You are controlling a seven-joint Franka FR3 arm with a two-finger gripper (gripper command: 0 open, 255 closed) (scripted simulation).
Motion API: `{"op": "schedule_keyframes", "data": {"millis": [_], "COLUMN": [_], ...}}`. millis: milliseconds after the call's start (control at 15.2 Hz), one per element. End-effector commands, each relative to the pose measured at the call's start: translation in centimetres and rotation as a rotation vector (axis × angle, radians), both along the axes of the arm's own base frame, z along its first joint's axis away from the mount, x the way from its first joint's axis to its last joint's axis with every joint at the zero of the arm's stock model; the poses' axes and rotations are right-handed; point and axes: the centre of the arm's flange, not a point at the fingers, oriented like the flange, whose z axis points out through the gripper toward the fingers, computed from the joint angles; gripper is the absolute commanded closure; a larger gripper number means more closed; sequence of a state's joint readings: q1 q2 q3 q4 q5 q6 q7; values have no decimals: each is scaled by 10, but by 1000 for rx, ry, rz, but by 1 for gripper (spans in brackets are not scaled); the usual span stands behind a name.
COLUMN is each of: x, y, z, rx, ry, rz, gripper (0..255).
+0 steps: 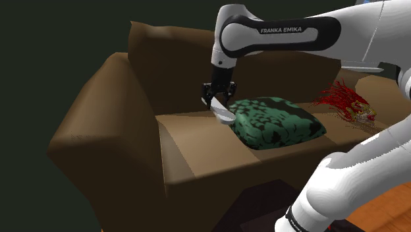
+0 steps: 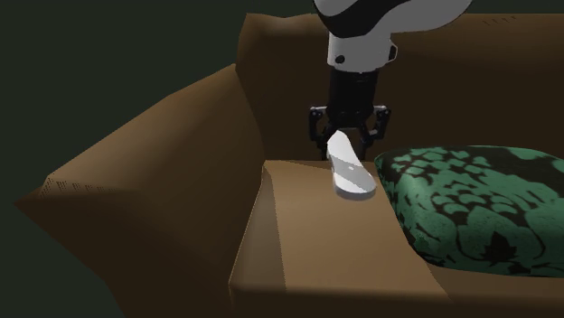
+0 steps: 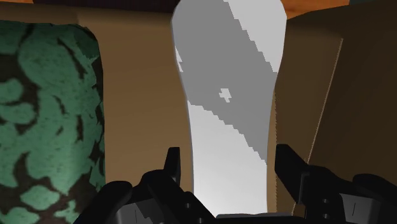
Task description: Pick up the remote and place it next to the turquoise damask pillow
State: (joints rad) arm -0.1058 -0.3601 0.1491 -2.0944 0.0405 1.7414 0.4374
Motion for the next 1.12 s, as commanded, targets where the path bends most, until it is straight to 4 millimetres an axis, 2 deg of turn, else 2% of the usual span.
{"op": "schedule_keyframes", "data": {"millis": [0,1056], "x": [-4,-4], "y": [-6,-6], "z": [-6,-90], "rx": [0,0], "ry": [0,0], "rz": [1,1], "gripper": [255,255]}}
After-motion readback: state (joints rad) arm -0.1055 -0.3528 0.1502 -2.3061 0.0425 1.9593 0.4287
